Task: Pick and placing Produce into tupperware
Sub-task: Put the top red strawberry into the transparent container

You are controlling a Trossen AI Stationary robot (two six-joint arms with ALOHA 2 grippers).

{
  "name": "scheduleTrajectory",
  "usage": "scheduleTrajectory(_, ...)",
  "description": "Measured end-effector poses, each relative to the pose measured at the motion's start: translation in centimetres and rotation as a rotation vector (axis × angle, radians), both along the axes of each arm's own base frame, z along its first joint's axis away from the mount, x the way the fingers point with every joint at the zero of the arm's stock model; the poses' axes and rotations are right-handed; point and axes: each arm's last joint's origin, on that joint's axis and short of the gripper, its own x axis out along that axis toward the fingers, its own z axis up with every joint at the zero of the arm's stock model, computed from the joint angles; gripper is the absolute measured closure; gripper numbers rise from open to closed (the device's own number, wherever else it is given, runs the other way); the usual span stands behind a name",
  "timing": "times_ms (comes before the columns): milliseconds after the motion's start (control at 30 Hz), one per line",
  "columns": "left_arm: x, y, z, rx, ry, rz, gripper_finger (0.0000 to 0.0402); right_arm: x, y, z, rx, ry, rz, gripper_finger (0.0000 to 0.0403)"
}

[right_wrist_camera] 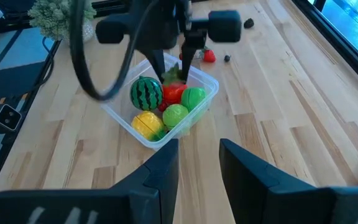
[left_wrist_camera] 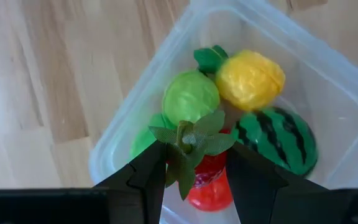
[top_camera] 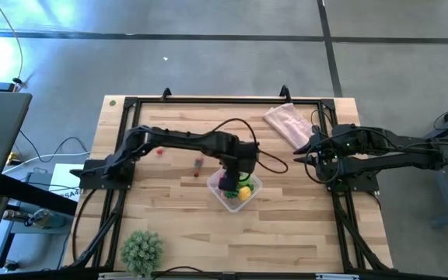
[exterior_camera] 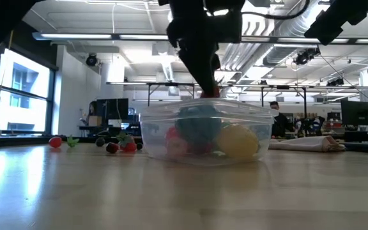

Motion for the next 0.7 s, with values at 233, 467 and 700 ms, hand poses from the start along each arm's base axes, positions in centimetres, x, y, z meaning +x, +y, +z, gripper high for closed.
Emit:
scheduleTrajectory(233,-0.1,-0.3,-1.7,-0.011,0.094,-0.007,0.0263,0.0,0.0,0.0,0.001,0.001,-0.001,0.0297)
scheduleTrajectory(467,0.1,-0.3,-2.1,-0.011,0.093,0.001,0.0263,0.0,0.0,0.0,0.001,0.002,0.000,0.0297)
scheduleTrajectory(700,0.2,-0.2,-2.1,-0.008,0.088,0.002,0.0263,0.0,0.0,0.0,0.000,0.002,0.000,0.0297)
